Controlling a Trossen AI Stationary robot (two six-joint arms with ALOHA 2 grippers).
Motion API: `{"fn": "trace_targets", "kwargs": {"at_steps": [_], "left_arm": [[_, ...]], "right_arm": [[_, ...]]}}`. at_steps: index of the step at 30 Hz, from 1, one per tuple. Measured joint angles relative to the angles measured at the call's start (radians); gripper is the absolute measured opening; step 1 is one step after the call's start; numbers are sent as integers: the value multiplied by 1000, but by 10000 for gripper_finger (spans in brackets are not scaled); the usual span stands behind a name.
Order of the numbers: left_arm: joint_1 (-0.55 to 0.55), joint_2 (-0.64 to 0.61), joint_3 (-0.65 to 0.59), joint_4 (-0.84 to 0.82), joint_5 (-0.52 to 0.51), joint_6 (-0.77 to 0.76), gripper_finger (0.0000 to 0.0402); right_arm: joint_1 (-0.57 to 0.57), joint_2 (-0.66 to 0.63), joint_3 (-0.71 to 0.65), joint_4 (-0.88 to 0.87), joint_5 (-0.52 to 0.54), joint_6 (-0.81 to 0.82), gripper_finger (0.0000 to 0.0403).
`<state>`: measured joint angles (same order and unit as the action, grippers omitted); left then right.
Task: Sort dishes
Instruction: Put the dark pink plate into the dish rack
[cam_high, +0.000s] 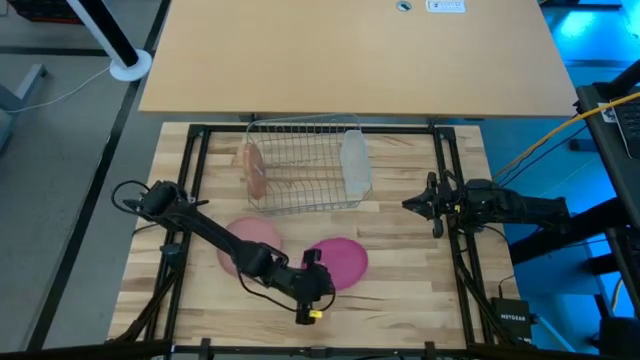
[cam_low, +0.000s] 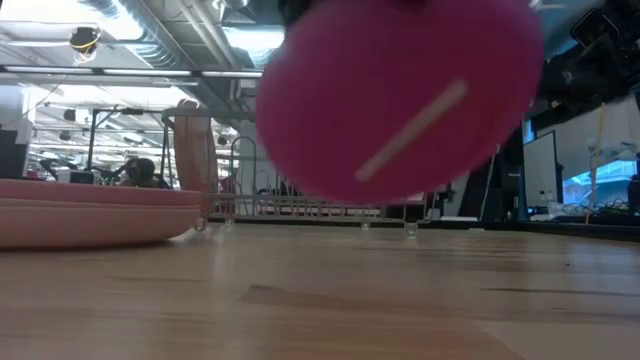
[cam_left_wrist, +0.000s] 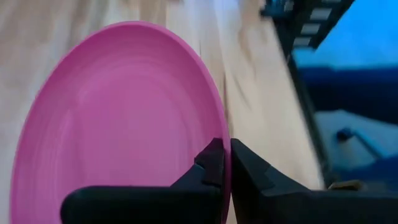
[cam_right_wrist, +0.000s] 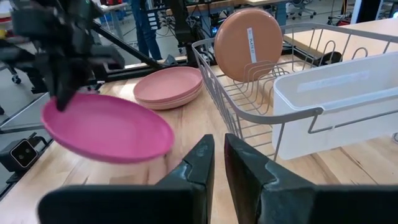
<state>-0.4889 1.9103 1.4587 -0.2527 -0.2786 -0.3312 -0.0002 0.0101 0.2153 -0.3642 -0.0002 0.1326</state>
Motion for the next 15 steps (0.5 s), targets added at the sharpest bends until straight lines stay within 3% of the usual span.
{"fn": "trace_targets", "kwargs": {"at_steps": [7,15], "left_arm": [[0,-131,23,6,-180,-72,1],[-14,-323,23,-3,-522,-89,1]], "right_arm": [[0,0,0,15,0,0,44],[0,0,0,26,0,0,44]]}}
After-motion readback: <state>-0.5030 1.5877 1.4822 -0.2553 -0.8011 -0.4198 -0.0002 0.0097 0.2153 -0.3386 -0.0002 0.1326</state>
